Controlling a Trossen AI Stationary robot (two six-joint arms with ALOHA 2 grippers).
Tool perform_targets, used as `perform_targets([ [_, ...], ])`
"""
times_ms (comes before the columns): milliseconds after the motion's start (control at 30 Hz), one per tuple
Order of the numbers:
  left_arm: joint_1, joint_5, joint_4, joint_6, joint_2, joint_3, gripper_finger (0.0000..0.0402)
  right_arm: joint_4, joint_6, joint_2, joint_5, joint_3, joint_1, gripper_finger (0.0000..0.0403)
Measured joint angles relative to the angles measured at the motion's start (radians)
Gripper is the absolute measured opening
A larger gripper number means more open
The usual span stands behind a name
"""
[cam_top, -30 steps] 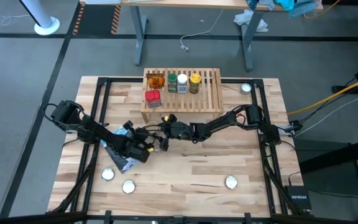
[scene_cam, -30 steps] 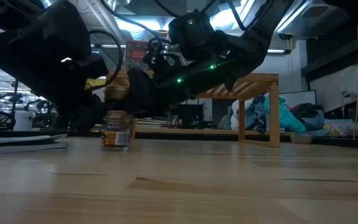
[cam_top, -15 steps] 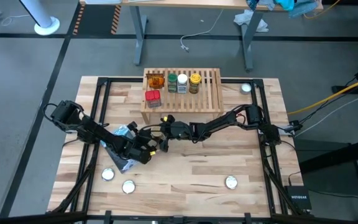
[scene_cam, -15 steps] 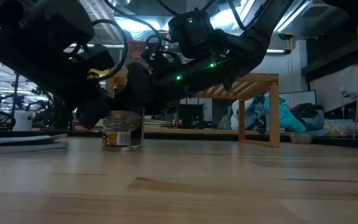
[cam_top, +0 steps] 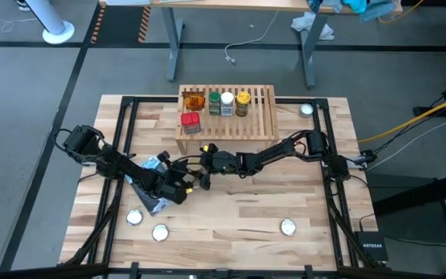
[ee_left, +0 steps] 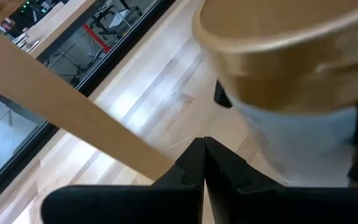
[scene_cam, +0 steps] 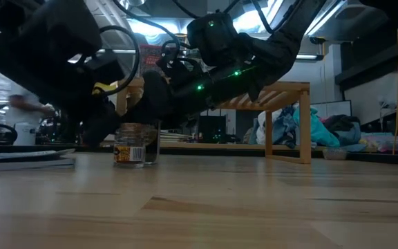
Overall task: Shelf spices
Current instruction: Put the brown seasoning bottle on the shelf
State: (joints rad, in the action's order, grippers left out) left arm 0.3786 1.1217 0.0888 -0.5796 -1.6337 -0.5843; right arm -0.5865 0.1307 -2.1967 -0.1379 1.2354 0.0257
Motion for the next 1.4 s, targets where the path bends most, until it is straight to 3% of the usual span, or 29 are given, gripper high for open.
perform_targets([
  [267, 0.0, 0.001, 0.042, -0.034, 0.0, 0.001, 0.0, 0.013, 0.002, 0.0, 0.001, -0.002, 0.0, 0.0308],
  [467, 0.0, 0.001, 0.043, -0.034, 0.0, 0.001, 0.0, 0.015, 0.001, 0.0, 0.001, -0.003, 0.0, 0.0284],
  [733, 0.0, 0.001, 0.043, -0.034, 0.0, 0.001, 0.0, 0.014, 0.001, 0.0, 0.001, -0.003, 0.0, 0.0298],
  [933, 0.0, 0.001, 0.08, -0.05, 0.0, 0.001, 0.0, 0.013, 0.001, 0.0, 0.001, -0.003, 0.0, 0.0283],
  [1400, 0.0, 0.001, 0.408, -0.362, 0.0, 0.001, 0.0, 0.043, 0.003, 0.0, 0.067, 0.029, 0.001, 0.0283],
])
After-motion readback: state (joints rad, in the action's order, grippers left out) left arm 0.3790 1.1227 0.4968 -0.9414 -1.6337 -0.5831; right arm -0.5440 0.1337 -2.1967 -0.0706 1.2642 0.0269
